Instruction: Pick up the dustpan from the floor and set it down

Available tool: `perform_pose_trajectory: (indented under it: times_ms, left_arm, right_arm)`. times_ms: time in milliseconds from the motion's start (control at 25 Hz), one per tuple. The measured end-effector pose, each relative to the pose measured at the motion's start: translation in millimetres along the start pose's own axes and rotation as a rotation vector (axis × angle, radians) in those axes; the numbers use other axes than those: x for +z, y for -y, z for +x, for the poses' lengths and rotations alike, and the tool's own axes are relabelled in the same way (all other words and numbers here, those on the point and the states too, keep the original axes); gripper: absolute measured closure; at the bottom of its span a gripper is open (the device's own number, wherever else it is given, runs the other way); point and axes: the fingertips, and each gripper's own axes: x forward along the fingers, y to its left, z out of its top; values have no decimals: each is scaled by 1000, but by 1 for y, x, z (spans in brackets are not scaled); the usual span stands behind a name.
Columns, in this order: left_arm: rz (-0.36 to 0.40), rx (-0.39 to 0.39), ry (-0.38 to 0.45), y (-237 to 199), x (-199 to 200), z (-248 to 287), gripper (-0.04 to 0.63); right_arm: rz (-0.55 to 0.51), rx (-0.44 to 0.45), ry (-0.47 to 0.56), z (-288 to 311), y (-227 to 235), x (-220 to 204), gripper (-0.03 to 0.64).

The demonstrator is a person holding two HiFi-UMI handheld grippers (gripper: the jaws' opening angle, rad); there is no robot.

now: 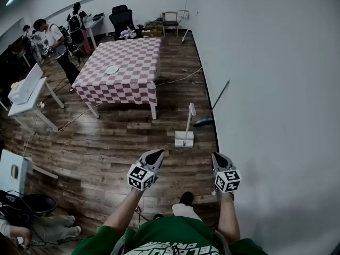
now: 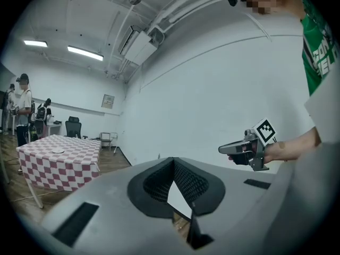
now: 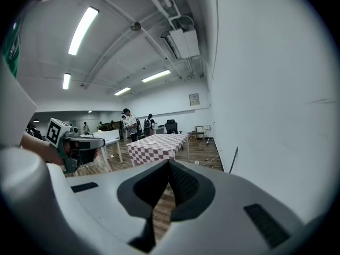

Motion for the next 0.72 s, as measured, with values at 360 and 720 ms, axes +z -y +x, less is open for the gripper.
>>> perform_pose_trajectory:
  times_ms: [360,720]
  left_arm:
    - [10,34,6,-12,21,85,592]
    - [5,35,-22,5,15,150,592]
  right_arm:
    - [-1,25,11,42,78,27,609]
    - [45,14,13,44,142,19,609]
